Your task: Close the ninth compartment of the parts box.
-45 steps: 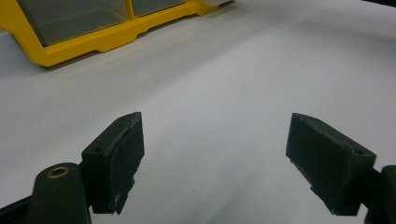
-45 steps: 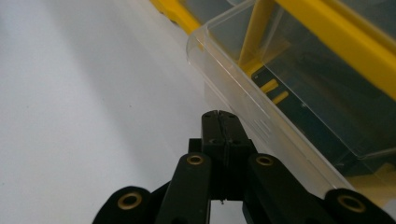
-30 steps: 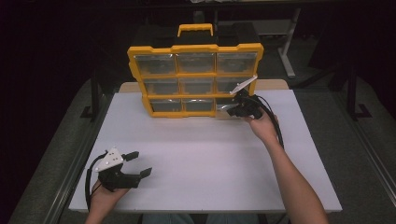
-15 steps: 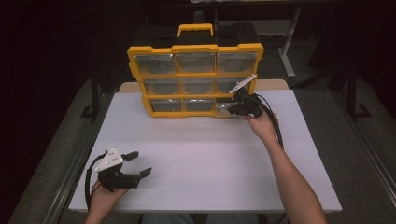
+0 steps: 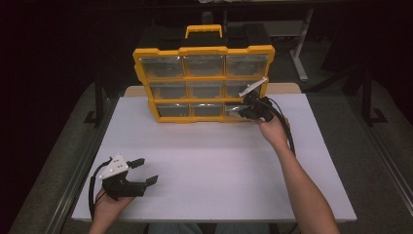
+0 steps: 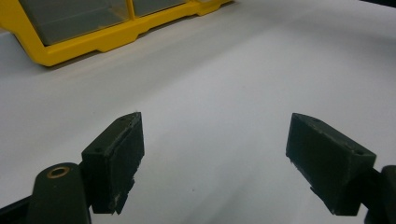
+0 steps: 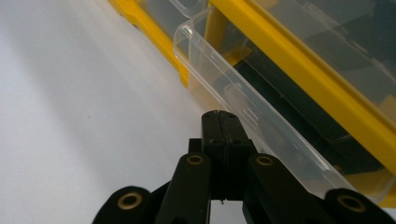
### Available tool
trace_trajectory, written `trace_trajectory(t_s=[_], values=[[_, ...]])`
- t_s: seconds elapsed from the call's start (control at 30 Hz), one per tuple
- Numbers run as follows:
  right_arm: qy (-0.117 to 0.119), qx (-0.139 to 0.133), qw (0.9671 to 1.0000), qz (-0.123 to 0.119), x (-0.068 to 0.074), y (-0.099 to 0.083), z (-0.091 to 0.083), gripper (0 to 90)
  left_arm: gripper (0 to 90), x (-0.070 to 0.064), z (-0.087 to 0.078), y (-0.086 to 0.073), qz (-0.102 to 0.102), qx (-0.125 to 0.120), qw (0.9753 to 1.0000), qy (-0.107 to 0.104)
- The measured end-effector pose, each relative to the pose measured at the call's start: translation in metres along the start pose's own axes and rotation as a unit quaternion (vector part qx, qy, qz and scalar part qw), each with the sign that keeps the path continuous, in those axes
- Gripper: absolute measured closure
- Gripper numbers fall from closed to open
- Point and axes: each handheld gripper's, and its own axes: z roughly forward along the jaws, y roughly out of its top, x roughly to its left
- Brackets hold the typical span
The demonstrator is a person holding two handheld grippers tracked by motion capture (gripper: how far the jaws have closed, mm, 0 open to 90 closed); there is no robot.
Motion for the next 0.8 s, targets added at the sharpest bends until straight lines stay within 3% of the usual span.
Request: trace_trajectory(t_s=[0.8], values=[[-0.057, -0.003, 0.9983, 0.000, -0.0042, 0.0009, 0.0016, 88.7, 18.9, 0.0005, -0.0009, -0.0004, 0.001, 0.000, 1.0000, 0.003]])
